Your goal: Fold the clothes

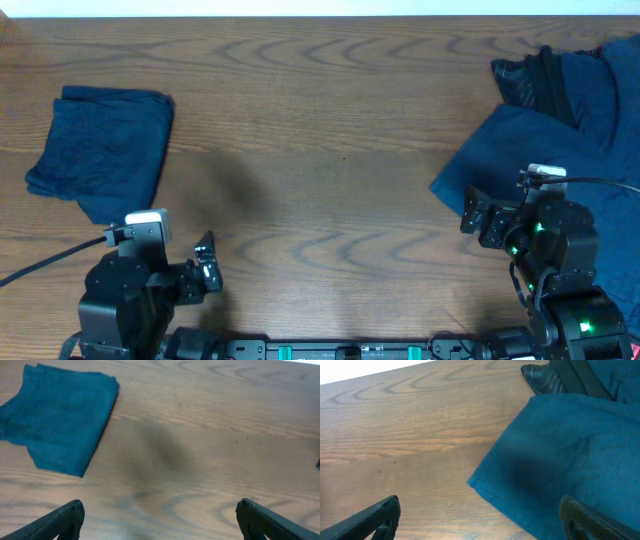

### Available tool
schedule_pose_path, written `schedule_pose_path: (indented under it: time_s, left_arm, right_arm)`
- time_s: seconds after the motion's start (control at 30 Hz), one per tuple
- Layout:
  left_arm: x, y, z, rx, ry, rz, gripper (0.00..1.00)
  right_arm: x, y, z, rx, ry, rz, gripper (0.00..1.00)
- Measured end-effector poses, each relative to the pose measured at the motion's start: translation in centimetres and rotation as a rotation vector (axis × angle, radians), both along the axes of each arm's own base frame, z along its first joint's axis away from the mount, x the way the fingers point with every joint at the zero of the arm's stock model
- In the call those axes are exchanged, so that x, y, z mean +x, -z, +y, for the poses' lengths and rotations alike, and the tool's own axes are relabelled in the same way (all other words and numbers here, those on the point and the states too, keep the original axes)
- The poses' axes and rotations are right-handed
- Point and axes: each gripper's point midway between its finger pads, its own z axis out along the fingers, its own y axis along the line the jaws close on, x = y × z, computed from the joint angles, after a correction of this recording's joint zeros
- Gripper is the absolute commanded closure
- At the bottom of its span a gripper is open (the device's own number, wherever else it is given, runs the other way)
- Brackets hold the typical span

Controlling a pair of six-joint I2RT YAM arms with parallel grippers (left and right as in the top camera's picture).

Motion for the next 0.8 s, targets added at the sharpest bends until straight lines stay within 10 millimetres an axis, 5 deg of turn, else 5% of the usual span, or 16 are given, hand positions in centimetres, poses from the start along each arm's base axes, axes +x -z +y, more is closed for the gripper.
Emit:
schedule_pose_path:
  time_s: [0.6,0.8]
  left_arm:
    - [0.6,-0.3,-0.1,-0.003,0.0,-0.015,0.02]
    - [0.6,-0.2,-0.1,-0.003,0.0,-0.015,0.02]
  right_arm:
    - [0.0,0.1,-0.3,-0.011,0.014,0.006,0.01]
    - [-1.5,2.1,-0.5,-0.025,0.014,0.104,0.01]
